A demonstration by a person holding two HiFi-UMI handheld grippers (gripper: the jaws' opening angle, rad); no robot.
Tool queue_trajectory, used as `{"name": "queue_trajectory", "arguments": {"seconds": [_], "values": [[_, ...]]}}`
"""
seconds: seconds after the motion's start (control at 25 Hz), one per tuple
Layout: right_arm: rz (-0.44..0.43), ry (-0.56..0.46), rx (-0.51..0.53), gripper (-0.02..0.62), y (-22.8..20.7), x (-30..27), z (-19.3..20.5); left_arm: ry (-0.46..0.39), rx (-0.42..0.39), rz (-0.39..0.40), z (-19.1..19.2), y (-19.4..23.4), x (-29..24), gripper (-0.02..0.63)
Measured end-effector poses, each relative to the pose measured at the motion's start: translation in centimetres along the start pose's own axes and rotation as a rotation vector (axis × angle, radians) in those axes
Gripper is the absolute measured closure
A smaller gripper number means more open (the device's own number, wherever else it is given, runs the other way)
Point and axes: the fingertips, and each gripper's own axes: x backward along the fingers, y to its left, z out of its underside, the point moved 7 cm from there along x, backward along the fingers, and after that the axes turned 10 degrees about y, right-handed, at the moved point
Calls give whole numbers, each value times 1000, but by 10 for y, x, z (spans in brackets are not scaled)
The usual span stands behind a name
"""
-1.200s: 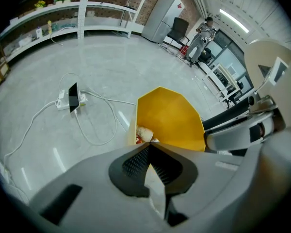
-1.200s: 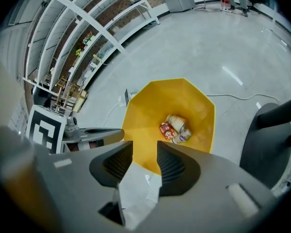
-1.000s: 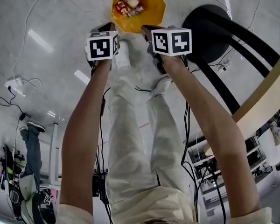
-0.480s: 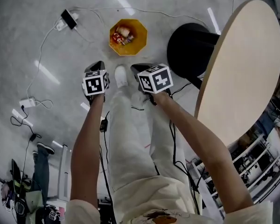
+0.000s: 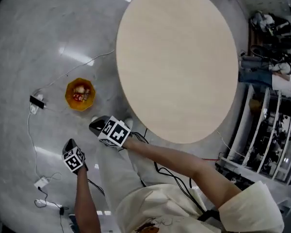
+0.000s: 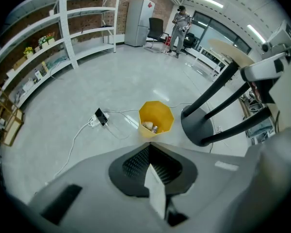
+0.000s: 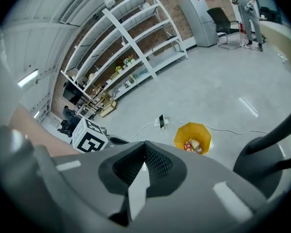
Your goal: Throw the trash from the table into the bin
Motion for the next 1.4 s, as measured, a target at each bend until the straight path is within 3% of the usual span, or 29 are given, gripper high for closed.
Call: {"name": "queue_trajectory", "arguments": {"seconds": [0.2, 0.44, 0.6, 0.8, 1.0, 1.12, 1.28, 1.4], "values": [[26, -89, -8, 590, 15, 74, 28, -51, -60, 38, -2, -56, 50, 600], [103, -292, -64, 589, 30, 157, 61, -161, -292, 111, -49, -124, 95, 600], [147, -437, -180, 591, 51, 216, 99, -225, -438, 183, -61, -183, 145, 600], [236, -660, -273, 590, 79, 277, 151, -294, -585, 289, -43, -254, 215, 600], [393, -823, -302, 590, 101, 326, 178, -382, -749, 452, -30, -327, 287, 600], [459, -924, -371, 590, 113, 347, 196, -396, -829, 549, -16, -363, 318, 600], [584, -1049, -467, 589, 149, 366, 224, -407, -916, 679, 13, -389, 353, 600], [675, -1158, -533, 590, 183, 370, 233, -416, -1002, 752, 28, -384, 382, 600]]}}
